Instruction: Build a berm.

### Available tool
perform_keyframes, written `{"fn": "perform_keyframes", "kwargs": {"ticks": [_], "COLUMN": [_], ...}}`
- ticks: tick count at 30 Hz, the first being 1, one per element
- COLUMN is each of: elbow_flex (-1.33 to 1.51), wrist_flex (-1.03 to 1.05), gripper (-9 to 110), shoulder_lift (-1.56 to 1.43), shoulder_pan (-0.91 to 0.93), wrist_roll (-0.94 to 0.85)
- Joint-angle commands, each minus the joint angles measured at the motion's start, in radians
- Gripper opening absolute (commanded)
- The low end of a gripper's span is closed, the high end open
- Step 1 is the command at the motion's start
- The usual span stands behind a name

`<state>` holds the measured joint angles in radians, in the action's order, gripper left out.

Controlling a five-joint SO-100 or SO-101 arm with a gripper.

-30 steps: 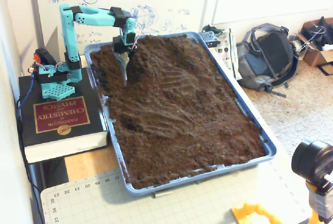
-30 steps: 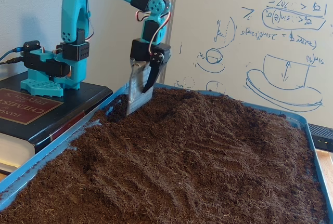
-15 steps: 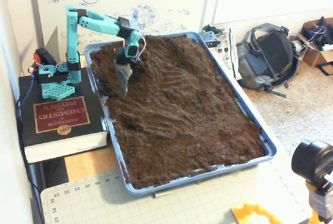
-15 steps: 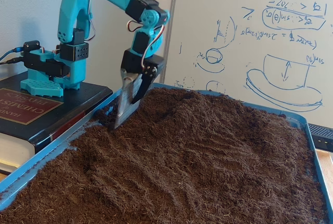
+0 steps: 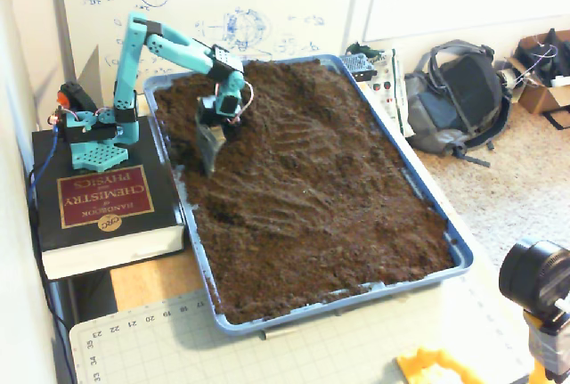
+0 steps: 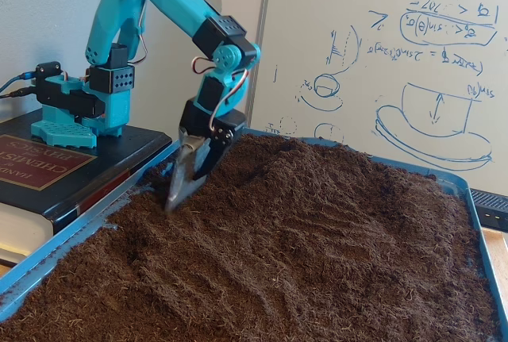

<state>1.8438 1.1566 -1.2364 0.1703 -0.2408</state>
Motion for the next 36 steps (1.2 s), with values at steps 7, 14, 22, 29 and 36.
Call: {"fn": "perform_keyframes", "kwargs": {"ticks": [7, 14, 22, 29, 36], "elbow_flex": [-0.143, -0.218, -0.288, -0.371, -0.491], "wrist_flex": [-0.16, -0.161, -0.161, -0.161, -0.152], "gripper": [1, 1, 1, 1, 1], "shoulder_lift": [0.091, 0.107, 0.109, 0.15, 0.204], "shoulder_pan": [0.012, 0.002, -0.035, -0.063, -0.089], "wrist_roll": [-0.008, -0.008, -0.005, 0.003, 0.005]}}
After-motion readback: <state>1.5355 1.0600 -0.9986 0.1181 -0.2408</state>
